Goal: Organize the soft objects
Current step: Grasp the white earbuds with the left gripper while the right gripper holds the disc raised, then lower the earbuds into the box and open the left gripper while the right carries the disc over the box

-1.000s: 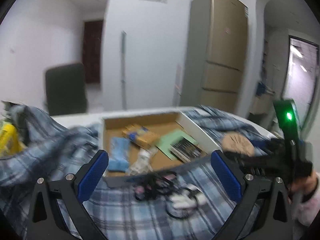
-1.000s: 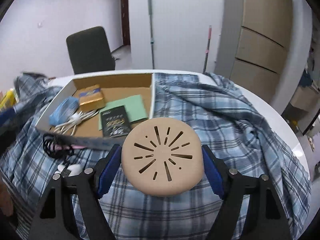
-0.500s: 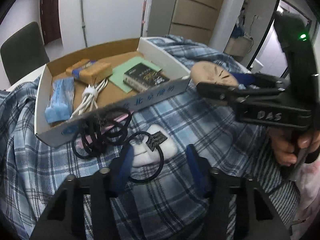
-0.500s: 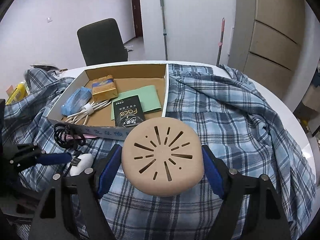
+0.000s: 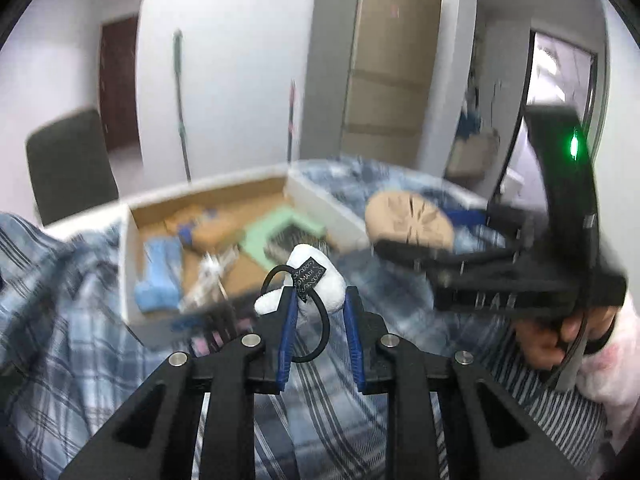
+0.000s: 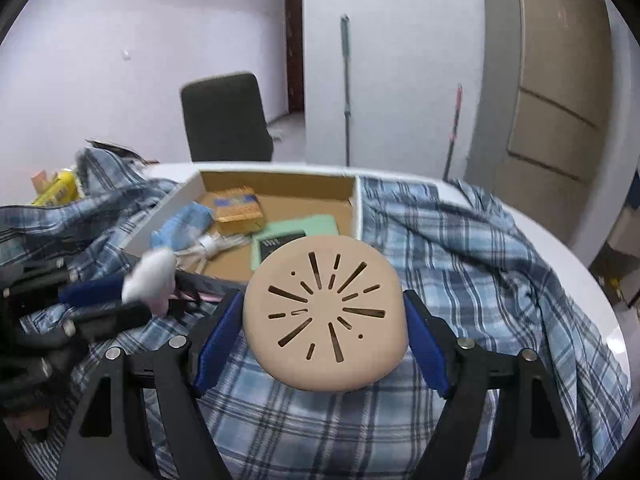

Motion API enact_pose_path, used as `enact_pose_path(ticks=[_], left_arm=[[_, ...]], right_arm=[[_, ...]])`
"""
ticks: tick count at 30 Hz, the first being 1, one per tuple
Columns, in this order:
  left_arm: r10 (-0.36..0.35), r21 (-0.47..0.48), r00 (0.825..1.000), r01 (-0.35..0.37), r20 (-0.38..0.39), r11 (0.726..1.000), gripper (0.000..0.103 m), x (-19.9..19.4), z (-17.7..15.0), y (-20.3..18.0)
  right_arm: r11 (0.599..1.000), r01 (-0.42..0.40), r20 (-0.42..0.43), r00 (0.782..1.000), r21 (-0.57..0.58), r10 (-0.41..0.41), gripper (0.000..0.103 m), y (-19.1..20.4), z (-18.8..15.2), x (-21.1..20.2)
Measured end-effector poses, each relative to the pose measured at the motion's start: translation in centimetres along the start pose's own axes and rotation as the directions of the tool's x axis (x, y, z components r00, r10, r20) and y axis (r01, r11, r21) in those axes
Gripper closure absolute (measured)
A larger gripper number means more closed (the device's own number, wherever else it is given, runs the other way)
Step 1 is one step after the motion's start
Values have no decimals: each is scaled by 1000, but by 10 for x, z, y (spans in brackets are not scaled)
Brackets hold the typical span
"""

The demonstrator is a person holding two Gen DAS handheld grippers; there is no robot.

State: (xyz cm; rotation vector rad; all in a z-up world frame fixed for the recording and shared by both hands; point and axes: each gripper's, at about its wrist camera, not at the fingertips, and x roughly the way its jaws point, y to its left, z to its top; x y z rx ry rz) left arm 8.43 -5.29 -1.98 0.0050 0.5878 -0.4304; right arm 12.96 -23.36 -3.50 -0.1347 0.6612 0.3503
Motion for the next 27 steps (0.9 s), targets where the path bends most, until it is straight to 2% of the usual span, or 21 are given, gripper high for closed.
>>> enact_pose_path(ticks=[4, 7, 10, 17, 24, 27], left_arm=[[60, -19, 987, -58, 148, 998, 78, -22, 3, 3], [98, -30, 972, -94, 213, 995, 78, -36, 3, 4], [111, -31, 964, -107, 242, 994, 78, -39, 6, 4], [127, -22, 957, -126, 262, 992, 78, -41, 5, 1], [181, -52, 937, -173, 299, 984, 78, -48, 7, 1], [215, -71, 920, -203, 327, 977, 78, -52, 12, 3]], right_arm=[[999, -4, 99, 995, -49, 9, 26, 13, 1, -15], [997, 2, 159, 987, -78, 10, 26, 20, 0, -25], [996, -6, 189, 982, -94, 24, 26, 22, 0, -29], [995, -10, 204, 979, -101, 30, 26, 24, 0, -32], [995, -1, 252, 967, -95, 25, 26, 25, -2, -41], [996, -6, 259, 965, -91, 29, 26, 24, 0, -42]])
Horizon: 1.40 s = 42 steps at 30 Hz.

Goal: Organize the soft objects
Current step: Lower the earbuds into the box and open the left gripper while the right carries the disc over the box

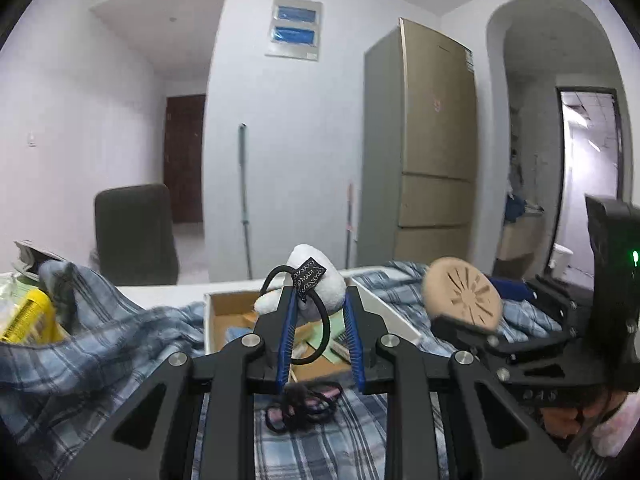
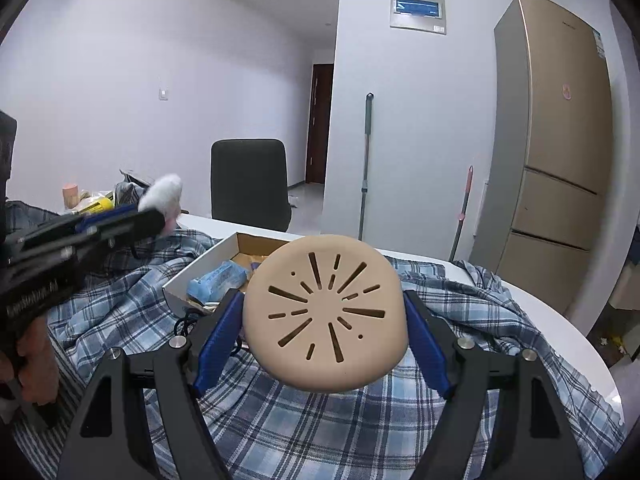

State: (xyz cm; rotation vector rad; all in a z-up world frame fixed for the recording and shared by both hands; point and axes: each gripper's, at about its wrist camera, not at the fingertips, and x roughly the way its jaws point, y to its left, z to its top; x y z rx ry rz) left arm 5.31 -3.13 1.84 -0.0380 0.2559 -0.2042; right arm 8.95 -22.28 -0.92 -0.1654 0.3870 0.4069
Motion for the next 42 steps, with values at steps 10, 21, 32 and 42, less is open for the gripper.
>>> enact_pose_path(ticks=[10, 21, 32, 42], left_arm=[[17, 9, 992, -18, 125, 1000, 78, 7, 44, 16], [63, -50, 997, -60, 41, 997, 78, 70, 34, 42], [45, -105, 987, -62, -156, 993, 78, 115, 12, 61], [8, -97, 952, -39, -305, 994, 72, 137, -5, 60]], right_arm=[[1000, 3, 7, 1000, -19, -2, 26, 1, 33, 3], [1000, 11, 18, 1000, 26, -11, 26, -3, 71, 64], [996, -11, -77, 997, 87, 18, 26, -3, 47, 112], [993, -16, -145, 989, 114, 33, 26, -10, 34, 122]])
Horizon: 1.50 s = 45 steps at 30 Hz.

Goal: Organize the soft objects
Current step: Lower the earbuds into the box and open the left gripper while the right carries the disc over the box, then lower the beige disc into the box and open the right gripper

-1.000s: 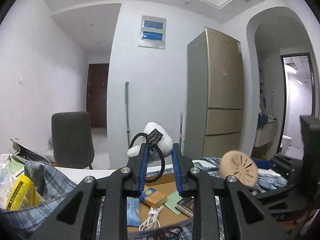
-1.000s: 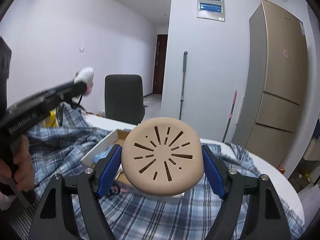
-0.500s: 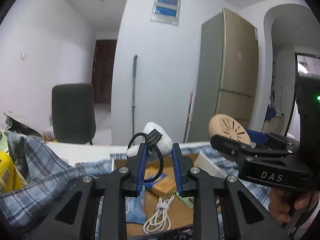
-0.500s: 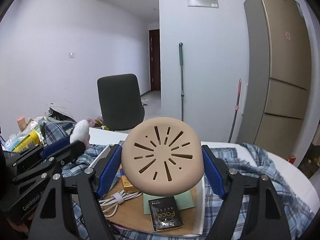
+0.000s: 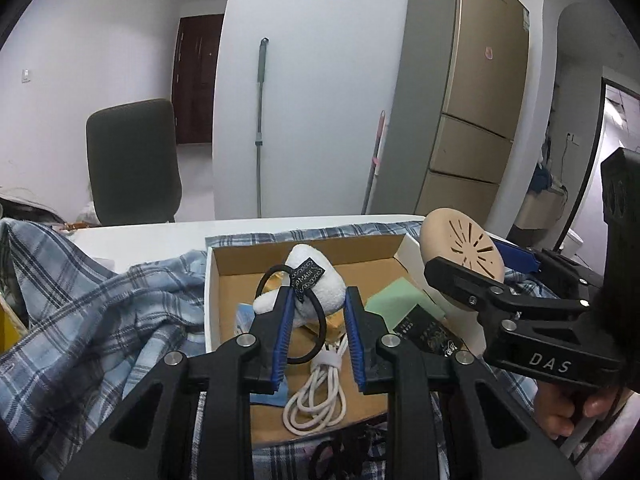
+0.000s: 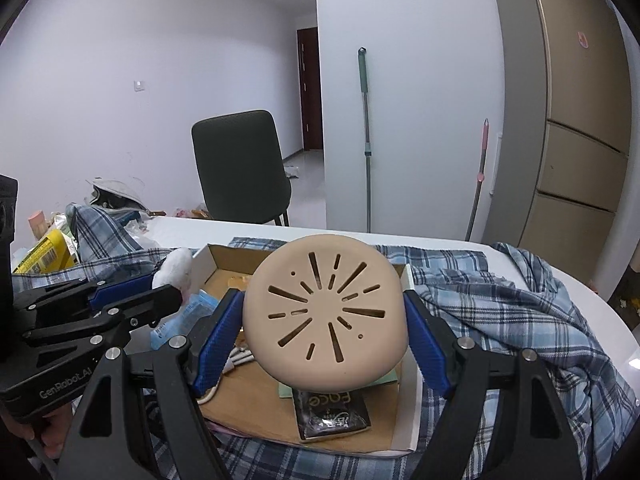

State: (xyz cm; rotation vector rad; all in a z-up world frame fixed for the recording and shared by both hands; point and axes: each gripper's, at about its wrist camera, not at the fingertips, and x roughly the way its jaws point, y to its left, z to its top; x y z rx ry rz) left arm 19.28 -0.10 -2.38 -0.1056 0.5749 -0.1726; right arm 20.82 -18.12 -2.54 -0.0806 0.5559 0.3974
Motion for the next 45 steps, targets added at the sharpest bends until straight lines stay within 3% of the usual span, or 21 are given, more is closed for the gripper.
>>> enact_pose_path(ticks=[2, 3, 4, 11, 17, 21, 24, 31, 34, 39, 42, 45], left_arm=[[3, -2, 1000, -3, 2, 1000, 59, 0, -1, 0], [5, -4, 1000, -5, 8, 1000, 42, -2, 0, 0], [8, -8, 1000, -8, 20, 1000, 33, -4, -1, 1], [37, -49, 992, -32, 122, 998, 32, -23, 3, 11], [67, -21, 957, -63, 283, 998, 32, -50, 4, 9], [71, -18, 956, -68, 284, 997, 30, -49, 3, 10], [82, -28, 949, -77, 303, 997, 12, -51, 3, 10], [87, -36, 947, -80, 310, 996, 12, -53, 2, 13], [81, -32, 948, -75, 307, 997, 12, -54, 2, 12], [88, -23, 941, -85, 327, 996, 12, -58, 2, 8], [70, -10, 945, -71, 320, 997, 12, -65, 5, 5], [64, 14, 933, -73, 354, 997, 12, -83, 11, -3]], right_arm=[[1000, 0, -3, 1000, 5, 0, 26, -1, 0, 1], [1000, -1, -4, 1000, 8, 1, 26, -2, 0, 1], [1000, -3, -7, 1000, 11, 3, 26, -2, 0, 1], [1000, -3, -7, 1000, 14, 3, 26, -2, 0, 1], [1000, -22, -30, 999, -2, 22, 25, 4, -1, 5], [999, -53, -112, 992, 0, 53, 25, 6, -8, 19], [998, -56, -154, 987, -5, 54, 25, 6, -12, 27], [999, -50, -202, 978, -12, 46, 20, 7, -19, 38], [999, -36, -180, 983, -7, 35, 10, 6, -19, 35], [1000, -22, -110, 994, -4, 22, 9, 4, -10, 22], [1000, -15, -45, 999, -17, 14, 9, 7, 3, 5], [999, -22, -5, 1000, -25, 22, 9, 12, 15, -13]])
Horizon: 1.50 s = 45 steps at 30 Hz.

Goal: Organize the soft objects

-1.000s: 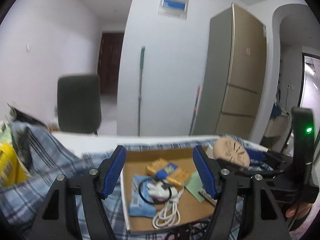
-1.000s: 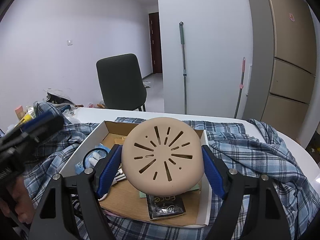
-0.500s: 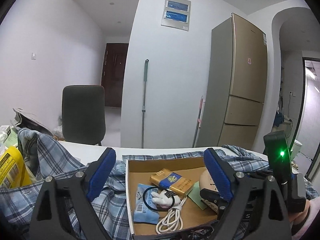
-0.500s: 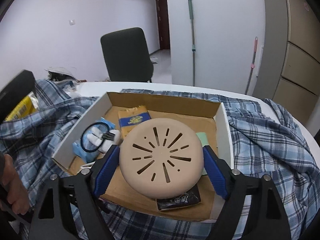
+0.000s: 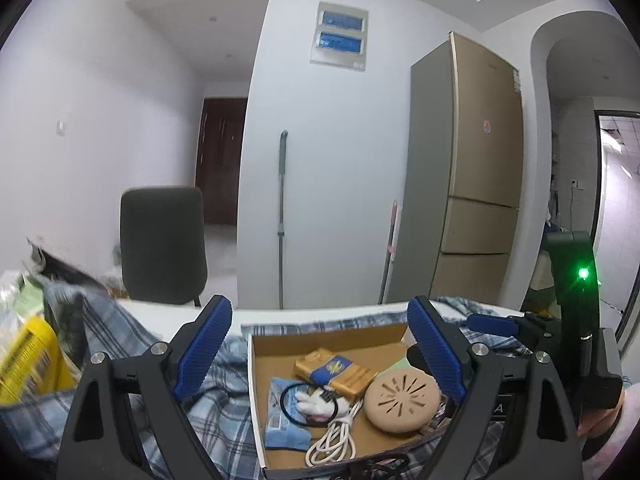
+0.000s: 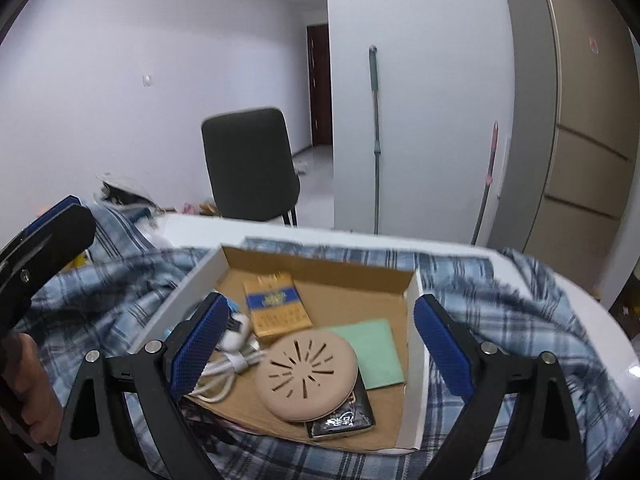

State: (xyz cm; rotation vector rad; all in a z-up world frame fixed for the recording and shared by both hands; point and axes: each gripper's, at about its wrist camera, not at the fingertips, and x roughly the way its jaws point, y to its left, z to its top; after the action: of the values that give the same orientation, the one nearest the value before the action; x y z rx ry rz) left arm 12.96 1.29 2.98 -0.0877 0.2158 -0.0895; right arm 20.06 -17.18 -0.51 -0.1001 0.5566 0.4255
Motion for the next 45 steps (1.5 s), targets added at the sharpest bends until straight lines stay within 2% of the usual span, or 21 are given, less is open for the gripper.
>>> enact_pose_path(ticks=[6, 13, 20, 28, 38, 41, 43, 45], left_arm=[[-24, 12, 998, 23, 63, 1000, 12, -38, 26, -9], [-8, 16, 996, 7, 87, 1000, 12, -72, 19, -7], [21, -5, 1000, -21, 19, 1000, 12, -80, -5, 9], [18, -29, 999, -19, -30, 999, 12, -77, -30, 25], [16, -52, 998, -20, -67, 998, 12, -68, -37, 31], [15, -58, 997, -19, -71, 998, 12, -67, -36, 33], [-30, -58, 993, 23, -116, 998, 12, -61, -33, 36], [-7, -34, 991, 2, -134, 999, 12, -59, -32, 37]], right_arm=[[1000, -8, 29, 1000, -27, 8, 9, 16, 10, -31], [999, -11, -1, 1000, 30, 11, 9, 29, -8, -49], [1000, -12, -10, 1000, 17, 13, 9, 38, -29, -56], [1000, -9, -7, 1000, 14, 9, 9, 35, -49, -50], [1000, -28, -84, 996, 0, 28, 9, 38, -62, -33], [998, -55, -150, 987, 5, 55, 9, 44, -64, -23], [999, -38, -195, 980, 9, 39, 9, 48, -62, -16], [999, -37, -224, 974, 3, 36, 9, 54, -60, -12]])
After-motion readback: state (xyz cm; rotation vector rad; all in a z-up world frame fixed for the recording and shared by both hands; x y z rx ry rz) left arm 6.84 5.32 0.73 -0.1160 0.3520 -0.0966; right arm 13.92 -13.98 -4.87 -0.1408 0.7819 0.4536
